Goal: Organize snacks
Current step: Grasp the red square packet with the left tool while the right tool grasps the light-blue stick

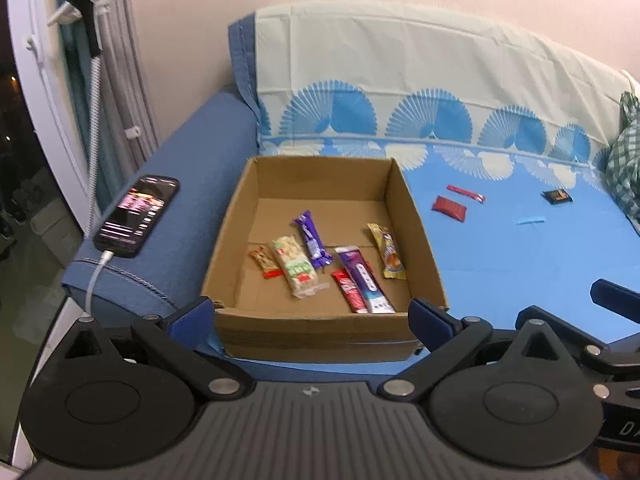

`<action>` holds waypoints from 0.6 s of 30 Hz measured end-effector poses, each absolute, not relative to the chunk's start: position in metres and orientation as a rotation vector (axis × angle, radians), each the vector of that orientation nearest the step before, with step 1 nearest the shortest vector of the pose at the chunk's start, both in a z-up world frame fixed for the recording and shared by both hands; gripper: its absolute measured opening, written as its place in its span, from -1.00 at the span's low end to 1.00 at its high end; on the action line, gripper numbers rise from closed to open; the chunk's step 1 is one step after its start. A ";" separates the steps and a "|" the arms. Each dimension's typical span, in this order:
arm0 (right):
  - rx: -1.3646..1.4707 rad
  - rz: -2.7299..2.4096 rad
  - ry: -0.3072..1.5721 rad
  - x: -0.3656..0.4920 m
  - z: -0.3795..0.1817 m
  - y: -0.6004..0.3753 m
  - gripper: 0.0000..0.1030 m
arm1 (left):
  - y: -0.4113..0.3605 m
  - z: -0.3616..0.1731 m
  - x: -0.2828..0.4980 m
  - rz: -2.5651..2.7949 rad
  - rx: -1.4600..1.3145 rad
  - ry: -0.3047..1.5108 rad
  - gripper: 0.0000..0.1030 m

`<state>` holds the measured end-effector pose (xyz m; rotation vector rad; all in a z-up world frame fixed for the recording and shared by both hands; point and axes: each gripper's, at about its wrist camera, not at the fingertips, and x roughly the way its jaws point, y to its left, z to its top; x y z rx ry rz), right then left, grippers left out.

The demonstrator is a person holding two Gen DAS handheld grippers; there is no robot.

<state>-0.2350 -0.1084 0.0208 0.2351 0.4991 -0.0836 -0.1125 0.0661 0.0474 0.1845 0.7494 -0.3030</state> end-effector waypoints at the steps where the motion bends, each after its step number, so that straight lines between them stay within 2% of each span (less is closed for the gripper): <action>1: 0.240 -0.094 0.502 -0.234 0.019 -0.113 0.98 | 0.061 0.047 -0.108 -0.307 0.181 0.763 0.99; 11: 0.346 -0.290 0.543 -0.224 -0.008 -0.204 0.98 | -0.032 0.049 -0.053 -0.396 0.174 0.840 0.99; 18: 0.443 -0.474 0.563 -0.212 -0.035 -0.287 0.99 | -0.124 0.028 0.000 -0.444 0.178 0.911 0.99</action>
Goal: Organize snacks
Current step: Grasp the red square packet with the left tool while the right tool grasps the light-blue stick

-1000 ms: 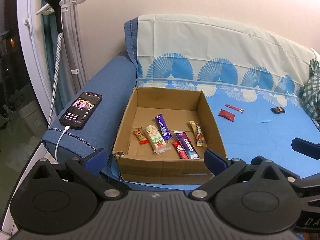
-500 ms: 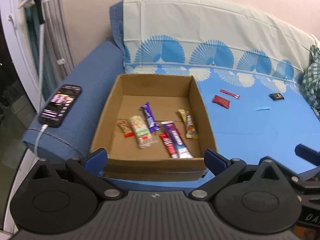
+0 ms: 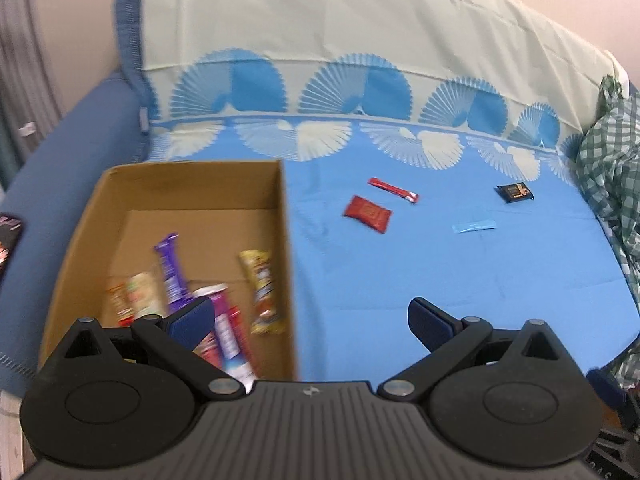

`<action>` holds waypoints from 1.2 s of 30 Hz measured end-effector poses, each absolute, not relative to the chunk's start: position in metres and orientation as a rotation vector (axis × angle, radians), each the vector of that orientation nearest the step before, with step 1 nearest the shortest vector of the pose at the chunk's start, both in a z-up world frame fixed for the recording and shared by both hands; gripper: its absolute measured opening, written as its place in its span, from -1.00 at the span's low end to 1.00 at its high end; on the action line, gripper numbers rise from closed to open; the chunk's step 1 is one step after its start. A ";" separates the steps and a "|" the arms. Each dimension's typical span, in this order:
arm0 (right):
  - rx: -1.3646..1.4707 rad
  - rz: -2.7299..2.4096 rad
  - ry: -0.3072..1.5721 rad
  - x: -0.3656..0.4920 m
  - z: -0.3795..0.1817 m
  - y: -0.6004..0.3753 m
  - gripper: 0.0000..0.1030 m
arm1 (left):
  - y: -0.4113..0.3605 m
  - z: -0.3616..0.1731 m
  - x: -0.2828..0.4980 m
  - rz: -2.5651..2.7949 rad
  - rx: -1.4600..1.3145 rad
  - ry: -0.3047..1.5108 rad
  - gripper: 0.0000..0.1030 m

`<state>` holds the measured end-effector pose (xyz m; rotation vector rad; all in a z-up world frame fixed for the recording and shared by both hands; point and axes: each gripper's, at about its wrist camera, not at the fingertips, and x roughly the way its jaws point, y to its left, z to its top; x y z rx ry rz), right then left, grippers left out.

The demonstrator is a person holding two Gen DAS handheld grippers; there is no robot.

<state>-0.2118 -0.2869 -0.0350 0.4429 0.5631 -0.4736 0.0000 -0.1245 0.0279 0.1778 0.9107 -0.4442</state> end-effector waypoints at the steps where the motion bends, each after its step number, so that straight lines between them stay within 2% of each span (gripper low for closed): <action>1: 0.459 -0.491 0.570 -0.208 -0.040 -0.298 0.99 | -0.140 0.023 0.010 -0.447 0.180 0.923 0.99; 10: 0.611 -0.676 0.607 -0.136 -0.103 -0.413 0.99 | -0.265 -0.060 0.122 -0.379 0.099 1.060 0.99; 19: 0.638 -0.717 0.684 -0.005 -0.187 -0.512 0.98 | -0.340 -0.166 0.229 -0.252 0.061 1.190 0.99; 25: 0.550 -0.762 0.717 0.059 -0.226 -0.539 0.99 | -0.353 -0.214 0.261 -0.204 0.045 1.276 1.00; 31: 0.306 -0.797 0.702 0.078 -0.240 -0.517 0.96 | -0.361 -0.214 0.256 -0.179 0.097 1.203 1.00; 32: 0.293 -0.800 0.685 0.074 -0.240 -0.514 0.88 | -0.360 -0.213 0.256 -0.185 0.094 1.214 0.99; 33: 0.271 -0.799 0.667 0.070 -0.238 -0.510 0.51 | -0.358 -0.210 0.255 -0.183 0.090 1.216 0.80; 34: 0.245 -0.783 0.661 0.067 -0.236 -0.507 -0.09 | -0.358 -0.205 0.252 -0.182 0.093 1.196 0.43; 36: 0.235 -0.746 0.674 0.061 -0.232 -0.505 -0.60 | -0.356 -0.196 0.246 -0.219 0.094 1.183 0.08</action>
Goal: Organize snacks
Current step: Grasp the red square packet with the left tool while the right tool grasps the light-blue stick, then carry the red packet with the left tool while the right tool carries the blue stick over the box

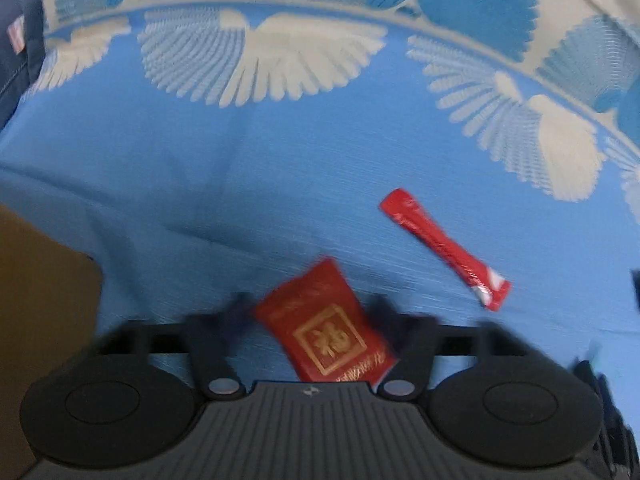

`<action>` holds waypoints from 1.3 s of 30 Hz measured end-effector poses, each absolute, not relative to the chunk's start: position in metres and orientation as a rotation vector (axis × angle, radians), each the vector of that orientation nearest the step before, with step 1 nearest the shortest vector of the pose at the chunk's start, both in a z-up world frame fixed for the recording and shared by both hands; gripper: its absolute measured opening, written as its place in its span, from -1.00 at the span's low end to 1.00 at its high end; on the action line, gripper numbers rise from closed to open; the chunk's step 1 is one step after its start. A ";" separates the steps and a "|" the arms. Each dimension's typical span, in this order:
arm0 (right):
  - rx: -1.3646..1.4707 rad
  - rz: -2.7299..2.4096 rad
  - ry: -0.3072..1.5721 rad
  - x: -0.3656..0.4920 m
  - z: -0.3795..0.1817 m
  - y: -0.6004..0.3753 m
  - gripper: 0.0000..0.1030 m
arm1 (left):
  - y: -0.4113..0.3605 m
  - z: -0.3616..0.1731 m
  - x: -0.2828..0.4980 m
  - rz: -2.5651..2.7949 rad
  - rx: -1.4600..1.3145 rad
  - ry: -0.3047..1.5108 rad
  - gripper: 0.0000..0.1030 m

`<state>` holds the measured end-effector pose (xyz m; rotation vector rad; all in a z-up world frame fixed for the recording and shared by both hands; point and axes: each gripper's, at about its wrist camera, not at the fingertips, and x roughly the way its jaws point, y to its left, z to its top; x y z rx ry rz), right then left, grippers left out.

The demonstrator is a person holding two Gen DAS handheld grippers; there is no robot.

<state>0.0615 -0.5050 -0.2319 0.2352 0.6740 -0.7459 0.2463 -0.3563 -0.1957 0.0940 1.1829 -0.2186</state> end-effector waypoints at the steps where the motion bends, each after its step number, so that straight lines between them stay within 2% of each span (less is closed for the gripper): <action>1: 0.241 -0.737 0.680 0.060 -0.231 -0.506 -0.68 | -0.353 -0.193 0.245 -0.243 0.074 1.203 -0.06; 5: 0.291 -0.724 0.696 0.040 -0.213 -0.505 -0.75 | -0.339 -0.174 0.232 -0.289 0.047 1.213 -0.53; 11: 0.328 -0.699 0.643 -0.009 -0.168 -0.479 -0.75 | -0.313 -0.124 0.196 -0.393 0.031 1.136 -0.91; 22: 0.359 -0.656 0.617 -0.077 -0.115 -0.421 -0.75 | -0.258 -0.064 0.145 -0.421 0.041 1.031 -0.93; 26: 0.360 -0.592 0.596 -0.095 -0.090 -0.390 -0.75 | -0.224 -0.027 0.119 -0.485 0.019 0.971 -0.93; 33: 0.349 -0.420 0.551 -0.125 -0.039 -0.306 -0.75 | -0.123 0.041 0.049 -0.522 0.005 0.857 -0.93; 39: 0.345 -0.234 0.547 -0.150 -0.009 -0.220 -0.75 | -0.024 0.068 -0.001 -0.467 -0.038 0.824 -0.93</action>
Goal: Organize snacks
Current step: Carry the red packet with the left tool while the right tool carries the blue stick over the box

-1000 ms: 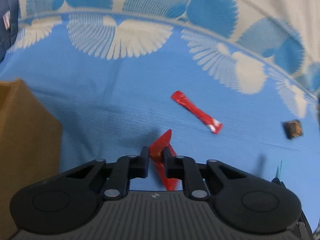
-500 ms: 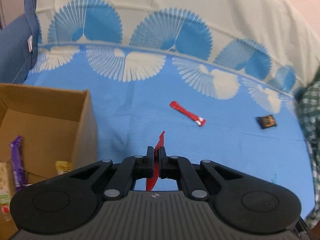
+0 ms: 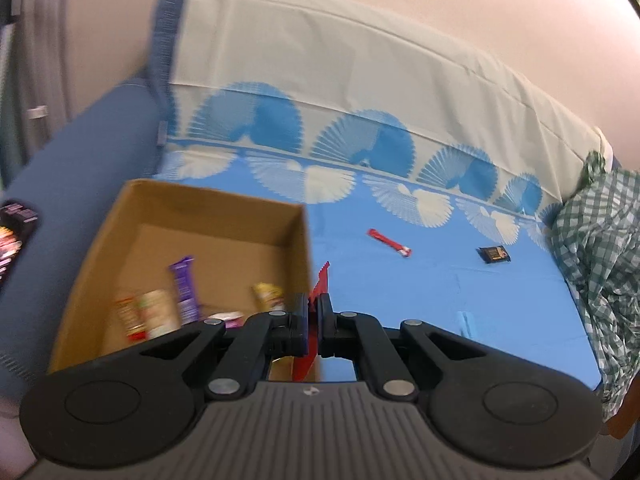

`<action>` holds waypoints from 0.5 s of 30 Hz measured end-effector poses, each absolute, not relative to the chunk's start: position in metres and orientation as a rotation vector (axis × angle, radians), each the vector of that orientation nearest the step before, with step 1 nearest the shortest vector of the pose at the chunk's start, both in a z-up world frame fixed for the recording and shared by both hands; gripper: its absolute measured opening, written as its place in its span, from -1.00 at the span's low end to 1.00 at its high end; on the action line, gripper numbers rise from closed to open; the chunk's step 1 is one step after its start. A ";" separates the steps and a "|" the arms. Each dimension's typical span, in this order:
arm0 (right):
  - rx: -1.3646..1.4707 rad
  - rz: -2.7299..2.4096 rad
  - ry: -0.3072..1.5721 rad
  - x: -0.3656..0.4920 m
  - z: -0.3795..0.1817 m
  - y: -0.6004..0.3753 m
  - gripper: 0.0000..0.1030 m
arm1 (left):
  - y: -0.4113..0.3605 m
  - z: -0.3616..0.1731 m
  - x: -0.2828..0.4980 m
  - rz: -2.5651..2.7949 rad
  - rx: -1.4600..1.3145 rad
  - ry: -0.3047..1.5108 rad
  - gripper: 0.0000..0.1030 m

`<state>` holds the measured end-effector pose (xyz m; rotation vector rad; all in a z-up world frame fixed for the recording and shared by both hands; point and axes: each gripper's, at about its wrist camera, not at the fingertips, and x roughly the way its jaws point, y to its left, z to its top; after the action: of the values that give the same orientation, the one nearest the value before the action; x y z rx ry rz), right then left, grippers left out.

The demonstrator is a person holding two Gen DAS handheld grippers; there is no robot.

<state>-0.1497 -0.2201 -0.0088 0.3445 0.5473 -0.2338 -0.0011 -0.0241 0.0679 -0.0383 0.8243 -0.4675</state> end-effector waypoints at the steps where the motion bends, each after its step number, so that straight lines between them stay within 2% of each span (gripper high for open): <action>1: 0.335 -0.210 0.550 -0.152 -0.005 -0.208 -0.75 | -0.007 0.071 -0.008 -0.454 -0.044 0.811 -0.93; 6: 0.284 -0.105 0.567 -0.162 0.009 -0.151 -0.75 | 0.059 0.083 -0.038 -0.392 -0.071 0.760 -0.93; 15: 0.215 -0.036 0.594 -0.169 0.020 -0.103 -0.74 | 0.104 0.084 -0.055 -0.356 -0.098 0.725 -0.93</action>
<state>-0.1688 -0.1028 0.0203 0.2147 0.5943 -0.0365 -0.0549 0.1043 0.0843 -0.0984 0.7246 -0.3563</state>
